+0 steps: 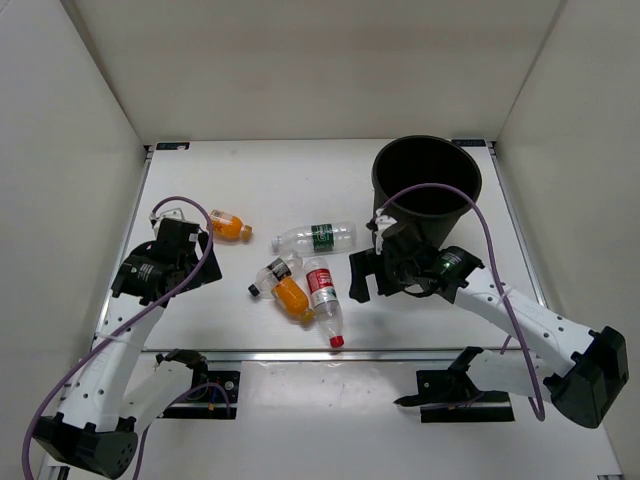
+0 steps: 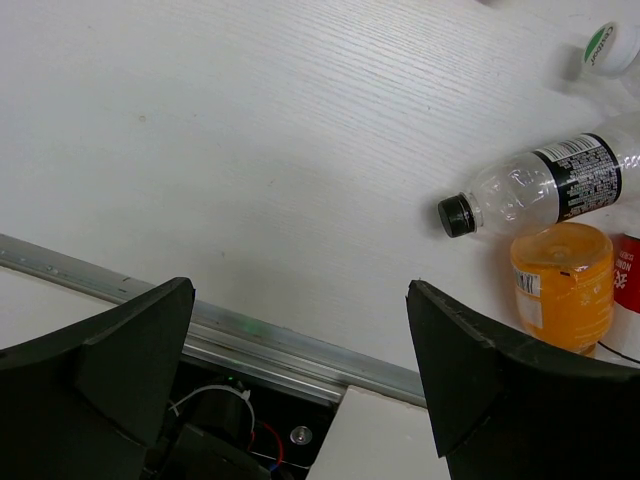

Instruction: Put the plastic bottles in the bin

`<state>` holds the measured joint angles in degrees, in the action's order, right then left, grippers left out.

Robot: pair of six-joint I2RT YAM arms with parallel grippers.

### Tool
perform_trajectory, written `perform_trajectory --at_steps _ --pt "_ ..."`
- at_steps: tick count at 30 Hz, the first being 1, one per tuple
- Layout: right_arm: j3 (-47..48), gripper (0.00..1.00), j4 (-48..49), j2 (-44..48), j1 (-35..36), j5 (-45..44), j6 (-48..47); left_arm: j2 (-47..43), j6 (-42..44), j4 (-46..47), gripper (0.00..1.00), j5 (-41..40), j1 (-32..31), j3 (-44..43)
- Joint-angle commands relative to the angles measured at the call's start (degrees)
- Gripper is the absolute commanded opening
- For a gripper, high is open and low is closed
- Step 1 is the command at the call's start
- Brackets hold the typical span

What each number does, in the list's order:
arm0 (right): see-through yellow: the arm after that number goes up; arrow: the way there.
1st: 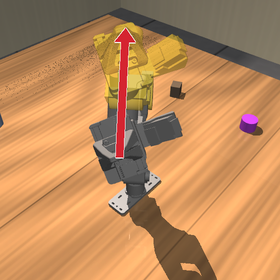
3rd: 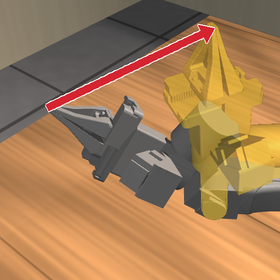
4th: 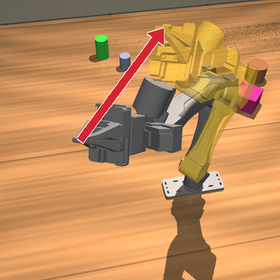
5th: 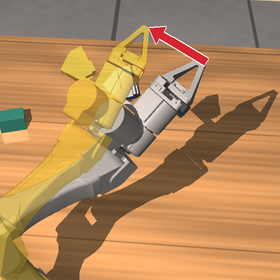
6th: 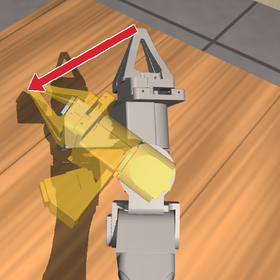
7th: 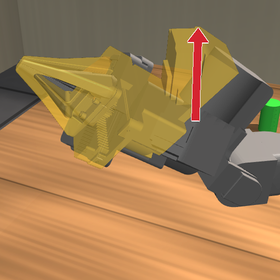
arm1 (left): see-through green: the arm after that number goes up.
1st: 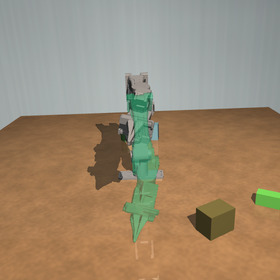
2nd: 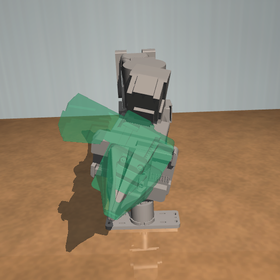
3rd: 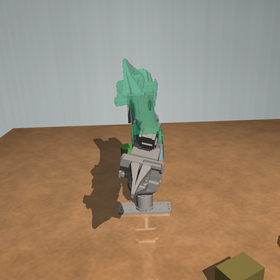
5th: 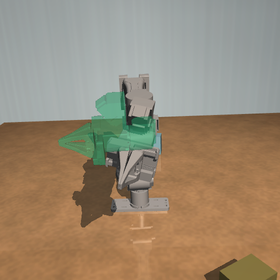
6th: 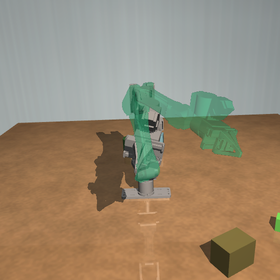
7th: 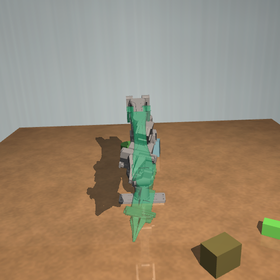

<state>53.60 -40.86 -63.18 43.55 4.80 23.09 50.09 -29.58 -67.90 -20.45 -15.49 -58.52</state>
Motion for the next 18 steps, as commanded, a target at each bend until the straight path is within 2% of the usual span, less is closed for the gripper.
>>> perform_trajectory --at_steps 1,4,7,11,18 --pt "-0.3 1.0 6.1 0.3 3.0 4.5 -2.8 -0.5 0.8 0.5 0.99 -0.3 -0.2 -1.2" --pt "2.9 0.99 5.1 -2.2 12.0 -6.6 -5.2 -0.9 1.4 1.2 0.99 -0.6 -0.2 -1.0" --pt "6.9 0.99 2.1 -9.0 15.1 -10.6 -5.4 -1.3 2.5 2.1 0.99 0.1 -0.3 -0.1" --pt "11.8 0.99 1.9 -17.8 20.1 -13.5 -4.9 -1.2 2.9 2.5 0.99 -0.4 -0.9 1.3" --pt "17.6 0.99 6.0 -27.3 22.5 -15.9 -1.4 -2.4 4.1 3.7 0.99 0.2 -0.5 2.6"
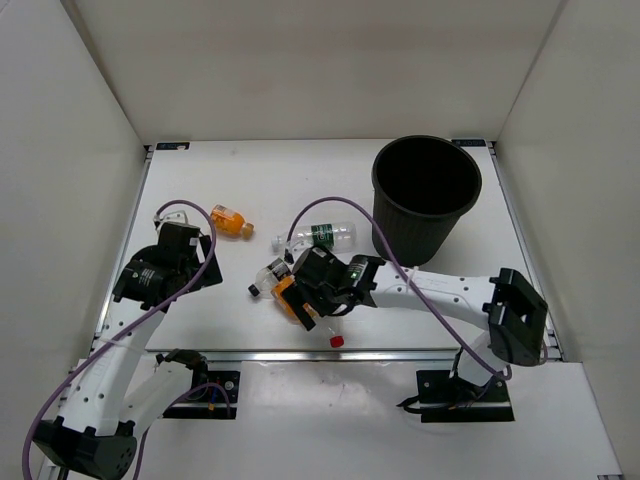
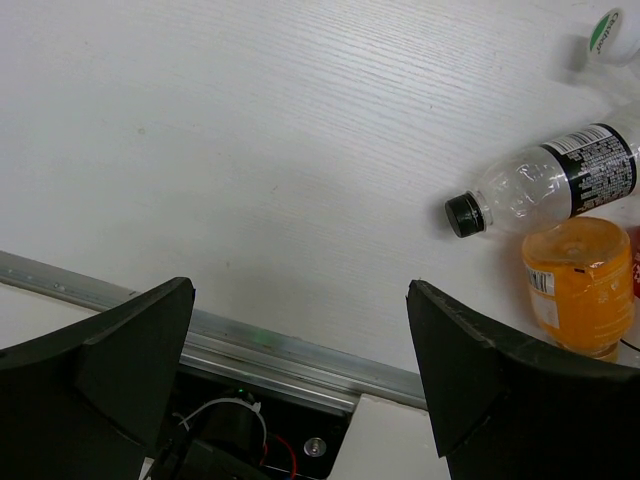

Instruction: Put the plastic bottles in the bin

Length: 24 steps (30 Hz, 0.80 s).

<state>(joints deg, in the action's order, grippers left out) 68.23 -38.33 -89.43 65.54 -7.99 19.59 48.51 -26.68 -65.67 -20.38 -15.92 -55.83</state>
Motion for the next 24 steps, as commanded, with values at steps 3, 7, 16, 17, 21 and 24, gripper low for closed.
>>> perform_trajectory --at_steps 3,7,16,17,21,24 --pt "3.7 0.97 5.0 -3.3 0.3 -8.6 6.9 -0.5 1.5 1.5 0.99 0.3 -0.2 -0.2" --pt "2.8 0.97 4.9 -4.3 -1.5 -12.3 8.7 -0.4 2.1 1.0 0.99 0.4 -0.7 -0.4" --pt "-5.4 0.87 17.9 -4.9 -8.0 -5.5 8.3 1.2 4.4 0.7 0.99 -2.6 -1.0 -1.7" --pt "-4.0 0.88 17.8 -6.7 -8.0 -5.8 8.3 1.8 5.2 0.7 0.99 -2.6 -0.7 -1.9" --pt "-2.1 0.84 17.1 -10.8 -7.7 -10.1 11.3 2.3 5.2 2.0 0.99 -1.9 -2.0 -2.4" --pt "-2.5 0.73 16.1 -10.3 -8.8 -9.9 14.8 2.0 5.4 2.1 0.98 -1.1 -2.0 -2.2"
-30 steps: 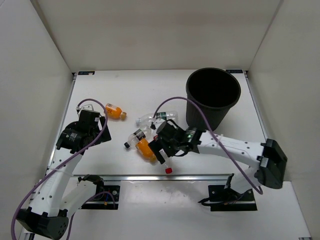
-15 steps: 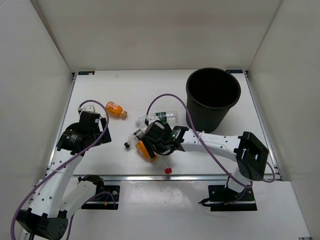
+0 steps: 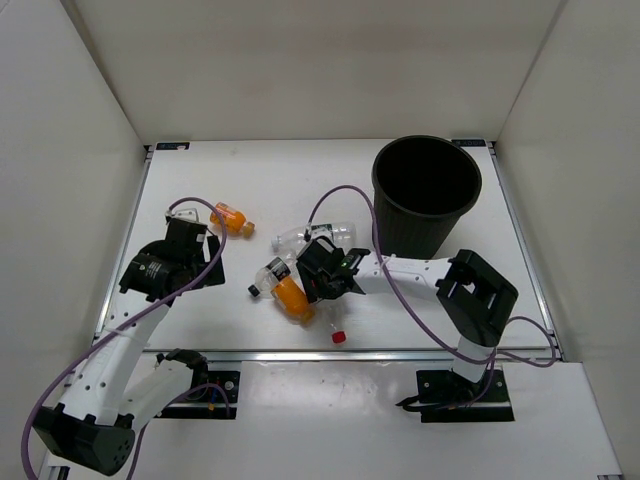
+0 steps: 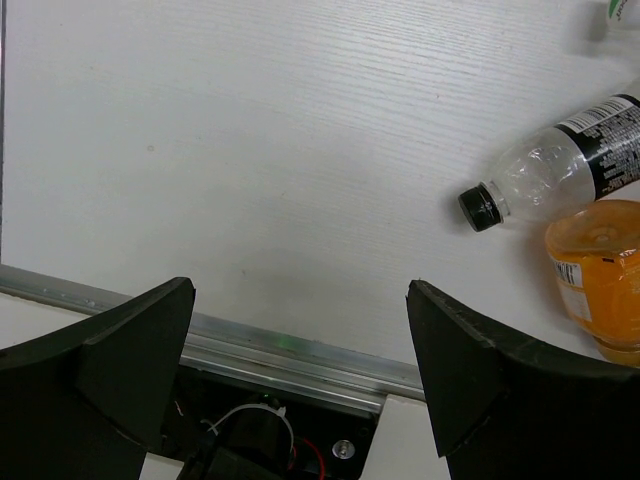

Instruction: Put the plastic bottles in the bin

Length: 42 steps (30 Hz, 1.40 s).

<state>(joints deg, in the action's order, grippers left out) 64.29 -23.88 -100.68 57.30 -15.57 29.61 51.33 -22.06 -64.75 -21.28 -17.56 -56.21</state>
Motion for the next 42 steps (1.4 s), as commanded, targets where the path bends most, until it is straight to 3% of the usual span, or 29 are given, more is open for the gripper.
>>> perform_trajectory --at_steps 1,6,10,13,16,22,25,29,32,36,39,42 --pt "1.4 0.65 1.5 1.3 -1.4 -2.0 4.8 -1.0 0.9 1.0 0.98 -0.2 0.1 -1.5" --pt "2.3 0.38 -0.3 6.7 -2.2 -3.6 4.7 -1.0 1.1 1.3 0.99 -0.7 -0.3 -1.5" --pt "6.5 0.3 -3.9 11.3 -1.5 -2.5 -0.7 -0.8 0.9 2.3 0.99 1.1 0.3 -0.9" --pt "12.7 0.32 -6.9 16.6 -2.0 -1.0 -5.5 -0.7 0.4 3.0 0.99 1.6 0.1 -0.2" --pt "24.6 0.29 -12.8 18.2 -7.8 3.4 -9.6 -0.3 1.2 4.2 0.99 4.9 -0.5 0.8" --pt "38.2 0.28 -12.0 18.0 -18.0 -6.3 -21.6 1.4 1.2 5.2 0.99 8.8 -2.9 1.0" --pt "36.4 0.31 -5.3 18.1 -25.9 -6.9 -25.1 1.8 1.0 5.0 0.99 10.5 -3.4 0.6" --pt "28.5 0.28 4.8 19.8 -32.0 -12.0 -31.8 1.5 0.2 5.4 0.99 12.0 -4.0 1.6" --pt "24.2 0.29 7.2 21.0 -34.9 -15.5 -33.2 2.1 -0.3 5.7 0.98 13.6 -5.3 2.0" --pt "16.7 0.47 8.9 23.2 -38.1 -13.4 -32.2 3.2 -2.1 8.3 0.98 15.8 -7.5 3.0" --pt "14.2 0.63 10.9 25.0 -36.8 -14.9 -33.2 4.7 -3.4 9.5 0.99 17.1 -9.9 2.9" --pt "14.5 0.92 10.0 24.9 -36.7 -16.2 -33.9 6.6 -5.2 10.3 0.99 18.0 -12.6 2.9"
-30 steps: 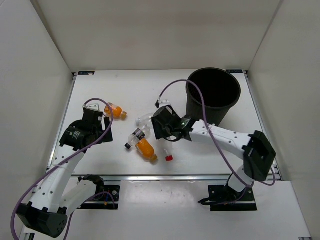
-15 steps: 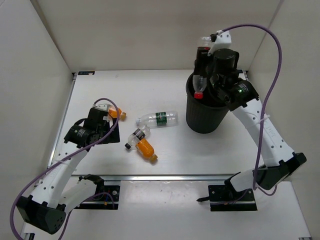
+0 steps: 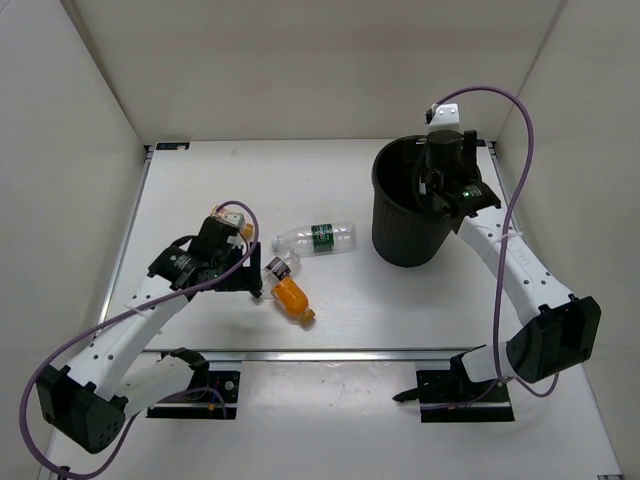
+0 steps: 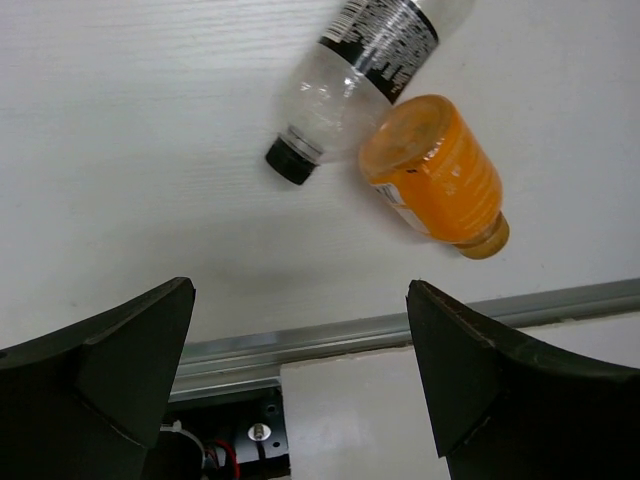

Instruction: Put the plastic bottles in the bin

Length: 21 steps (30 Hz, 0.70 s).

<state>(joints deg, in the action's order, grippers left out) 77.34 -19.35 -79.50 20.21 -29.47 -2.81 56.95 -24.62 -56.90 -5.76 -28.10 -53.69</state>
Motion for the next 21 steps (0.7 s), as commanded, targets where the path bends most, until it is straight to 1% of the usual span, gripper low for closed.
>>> perform_trajectory --at_steps 1,3,5,7,9,12,13,16,19,21 --pt "2.2 0.99 5.4 4.1 0.3 -1.5 -1.2 1.4 -2.9 3.2 0.98 2.6 -3.2 0.3" --pt "2.9 1.0 4.2 5.0 0.9 -1.5 -1.1 2.4 -5.0 4.4 0.99 4.5 -5.5 0.6" --pt "2.5 0.99 3.7 5.8 2.7 -4.3 -1.2 3.0 -7.2 6.3 0.98 5.4 -7.5 1.0" --pt "2.4 1.0 3.0 6.8 4.9 -8.0 -2.0 3.5 -12.4 7.2 0.99 5.5 -9.1 2.2" --pt "2.1 0.99 -0.1 7.7 7.6 -13.1 -2.1 3.5 -17.6 7.9 0.99 5.2 -10.6 4.0" --pt "0.5 0.99 -3.9 10.1 9.8 -16.5 -0.2 1.6 -26.2 11.3 0.99 3.7 -12.2 8.1" --pt "-0.3 0.99 -5.4 11.1 10.3 -16.7 0.3 0.1 -29.1 12.7 0.99 3.5 -12.3 10.2" --pt "-1.0 1.0 -9.9 14.0 10.6 -16.7 2.8 -1.7 -33.9 17.2 0.99 3.9 -12.0 12.6" --pt "-0.3 1.0 -14.3 15.9 10.3 -14.7 6.0 -1.4 -36.6 19.1 0.98 1.5 -12.9 13.1" --pt "0.1 0.99 -16.6 16.1 9.7 -12.2 7.7 -0.4 -37.9 22.7 0.99 1.2 -13.9 13.5"
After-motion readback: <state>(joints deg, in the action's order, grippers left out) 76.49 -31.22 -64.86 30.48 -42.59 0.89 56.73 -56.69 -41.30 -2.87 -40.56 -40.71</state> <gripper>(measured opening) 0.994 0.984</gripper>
